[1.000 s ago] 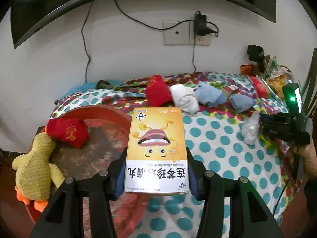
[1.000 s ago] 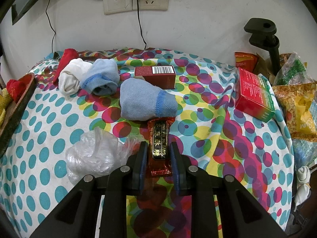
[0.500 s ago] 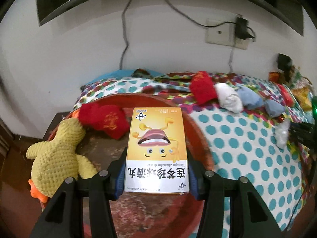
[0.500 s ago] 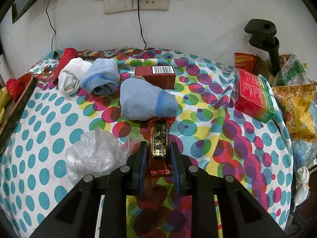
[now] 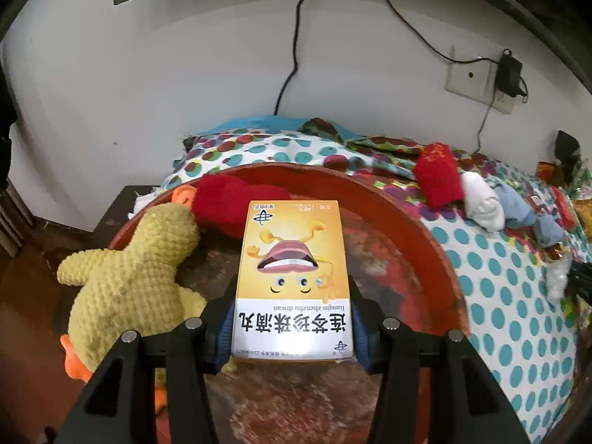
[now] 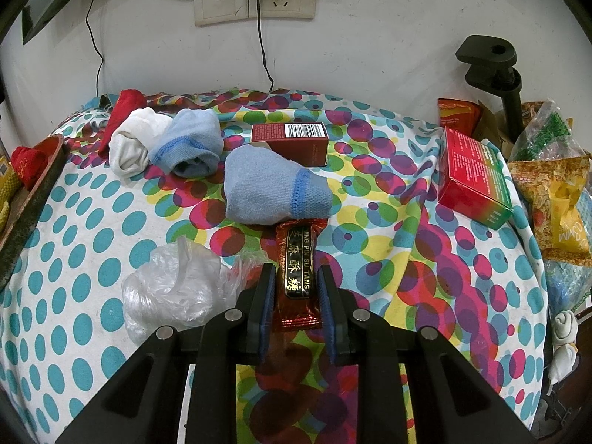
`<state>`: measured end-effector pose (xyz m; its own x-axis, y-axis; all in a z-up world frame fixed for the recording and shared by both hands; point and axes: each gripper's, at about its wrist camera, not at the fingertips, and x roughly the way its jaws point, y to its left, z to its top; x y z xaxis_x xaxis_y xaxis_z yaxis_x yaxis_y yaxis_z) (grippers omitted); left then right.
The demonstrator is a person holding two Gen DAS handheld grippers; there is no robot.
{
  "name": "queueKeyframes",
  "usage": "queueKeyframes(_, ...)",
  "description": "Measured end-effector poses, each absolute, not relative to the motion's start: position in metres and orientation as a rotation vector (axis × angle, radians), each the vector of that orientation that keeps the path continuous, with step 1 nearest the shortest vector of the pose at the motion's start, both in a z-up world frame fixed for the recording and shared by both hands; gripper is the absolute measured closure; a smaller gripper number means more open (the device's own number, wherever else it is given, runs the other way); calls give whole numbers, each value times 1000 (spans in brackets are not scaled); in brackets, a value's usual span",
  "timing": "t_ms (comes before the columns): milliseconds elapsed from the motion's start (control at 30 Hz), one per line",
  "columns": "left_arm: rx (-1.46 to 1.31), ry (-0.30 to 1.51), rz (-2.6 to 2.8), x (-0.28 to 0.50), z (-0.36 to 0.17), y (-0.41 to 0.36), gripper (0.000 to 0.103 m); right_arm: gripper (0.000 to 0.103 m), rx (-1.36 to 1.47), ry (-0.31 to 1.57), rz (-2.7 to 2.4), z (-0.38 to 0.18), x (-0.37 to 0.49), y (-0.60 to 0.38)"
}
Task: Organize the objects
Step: 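Lower the yellow medicine box onto the red tray and open the left tool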
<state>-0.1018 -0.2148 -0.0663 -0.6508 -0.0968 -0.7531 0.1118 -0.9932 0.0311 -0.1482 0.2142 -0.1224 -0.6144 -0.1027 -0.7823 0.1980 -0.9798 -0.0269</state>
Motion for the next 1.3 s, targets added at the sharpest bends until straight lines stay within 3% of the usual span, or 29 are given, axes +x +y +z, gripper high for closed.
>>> queueKeyframes(867,1332,117,-2636,-146,-89,-265,51,81,1287,163,-2676,-122,-149,215)
queueKeyframes(1300,1354,131,-2648,-121,-78,-257,47,81,1287,165,-2677,-122,-149,215)
